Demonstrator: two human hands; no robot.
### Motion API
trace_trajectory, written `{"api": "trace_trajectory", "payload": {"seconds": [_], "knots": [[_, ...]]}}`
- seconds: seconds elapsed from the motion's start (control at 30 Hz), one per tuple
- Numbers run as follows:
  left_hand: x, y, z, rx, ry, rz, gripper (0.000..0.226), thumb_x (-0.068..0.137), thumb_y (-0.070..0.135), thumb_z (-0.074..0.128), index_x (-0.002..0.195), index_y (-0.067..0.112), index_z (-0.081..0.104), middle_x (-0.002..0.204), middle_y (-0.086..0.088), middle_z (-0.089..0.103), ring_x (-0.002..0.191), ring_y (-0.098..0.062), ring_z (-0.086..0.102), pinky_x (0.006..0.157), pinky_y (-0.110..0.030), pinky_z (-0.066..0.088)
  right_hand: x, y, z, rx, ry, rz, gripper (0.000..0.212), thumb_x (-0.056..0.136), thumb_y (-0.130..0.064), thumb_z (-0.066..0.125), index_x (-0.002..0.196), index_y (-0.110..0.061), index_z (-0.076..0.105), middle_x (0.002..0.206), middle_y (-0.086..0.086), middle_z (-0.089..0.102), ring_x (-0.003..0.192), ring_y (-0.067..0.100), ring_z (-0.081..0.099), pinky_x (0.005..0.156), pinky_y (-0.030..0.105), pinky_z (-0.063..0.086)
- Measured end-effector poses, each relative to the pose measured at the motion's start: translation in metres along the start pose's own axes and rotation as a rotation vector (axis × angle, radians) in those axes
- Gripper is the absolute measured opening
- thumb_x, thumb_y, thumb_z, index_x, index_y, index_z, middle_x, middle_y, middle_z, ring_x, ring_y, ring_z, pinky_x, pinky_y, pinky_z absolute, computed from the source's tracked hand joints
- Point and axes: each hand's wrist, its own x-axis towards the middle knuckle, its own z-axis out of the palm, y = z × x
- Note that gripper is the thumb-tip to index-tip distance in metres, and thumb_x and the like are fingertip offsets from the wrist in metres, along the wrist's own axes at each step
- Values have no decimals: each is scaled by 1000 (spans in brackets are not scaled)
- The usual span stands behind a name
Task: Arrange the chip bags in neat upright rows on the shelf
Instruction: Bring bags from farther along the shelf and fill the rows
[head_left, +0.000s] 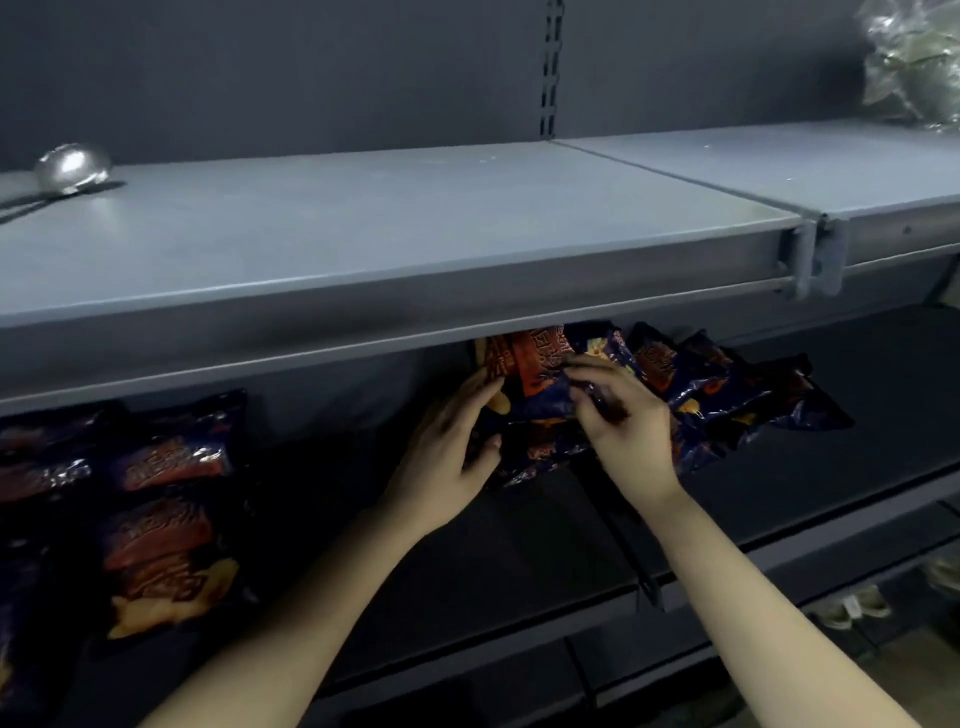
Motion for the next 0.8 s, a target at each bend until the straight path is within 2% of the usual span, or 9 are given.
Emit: {"api": "trace_trajectory", "payload": {"seconds": [0.13, 0.2, 0.27, 0.4, 0.5, 0.57, 0.63, 0.7, 0.8], "knots": [[-19, -5, -39, -64, 191, -145, 58, 88, 16, 61, 140, 15, 37, 149, -5, 33, 139, -14, 29, 114, -26, 24, 3, -12, 21, 273, -29, 138, 39, 83, 17, 52, 92, -18, 67, 107, -6, 68, 106, 14, 63, 90, 24, 48], [-33, -10, -61, -78, 313, -190, 56, 87, 15, 63, 137, 11, 39, 143, -9, 39, 135, -15, 34, 113, -26, 25, 7, -19, 31, 336, -61, 141, 46, 83, 18, 51, 88, -25, 68, 101, -16, 70, 101, 9, 65, 86, 19, 50], [-53, -15, -82, -104, 365, -268, 59, 86, 23, 63, 138, 15, 36, 141, -6, 41, 133, -11, 35, 112, -26, 27, 9, -28, 42, 419, -121, 168, 53, 84, 16, 52, 85, -34, 70, 96, -19, 71, 96, 5, 67, 80, 15, 50], [-95, -17, -119, -282, 299, -473, 70, 77, 53, 61, 137, 39, 29, 139, 19, 40, 130, 2, 36, 107, -17, 29, 12, -49, 68, 586, -322, 219, 46, 83, 8, 57, 83, -35, 72, 93, -12, 74, 95, 9, 68, 80, 17, 50], [-120, -19, -136, -445, 218, -589, 69, 71, 56, 66, 130, 53, 31, 126, 34, 48, 115, 0, 53, 97, -19, 42, 7, -68, 93, 688, -474, 217, 38, 80, 6, 58, 84, -29, 72, 92, -8, 74, 94, 10, 69, 81, 17, 51], [-134, -21, -142, -500, 222, -683, 64, 70, 52, 74, 124, 53, 39, 122, 21, 55, 102, -5, 62, 86, -21, 49, 3, -79, 108, 756, -530, 233, 38, 77, 6, 59, 83, -29, 72, 93, -9, 74, 95, 9, 68, 82, 17, 50], [-149, -23, -146, -496, 230, -761, 54, 66, 45, 75, 115, 46, 51, 110, 11, 66, 95, -1, 64, 79, -13, 48, -1, -88, 121, 830, -573, 258, 38, 75, 5, 60, 84, -30, 73, 98, -8, 73, 101, 11, 66, 86, 20, 49], [-165, -23, -149, -502, 181, -818, 44, 63, 42, 74, 104, 40, 59, 97, 18, 71, 91, 4, 64, 72, -5, 44, -6, -98, 133, 888, -622, 277, 40, 75, 5, 60, 89, -30, 72, 105, -6, 71, 106, 14, 64, 89, 23, 49], [-191, -25, -150, -583, 191, -869, 45, 64, 36, 74, 107, 32, 60, 100, 15, 71, 96, -3, 65, 77, -11, 48, -16, -112, 153, 974, -618, 345, 45, 77, 3, 63, 112, -25, 61, 115, -2, 67, 108, 21, 62, 92, 30, 50]]}}
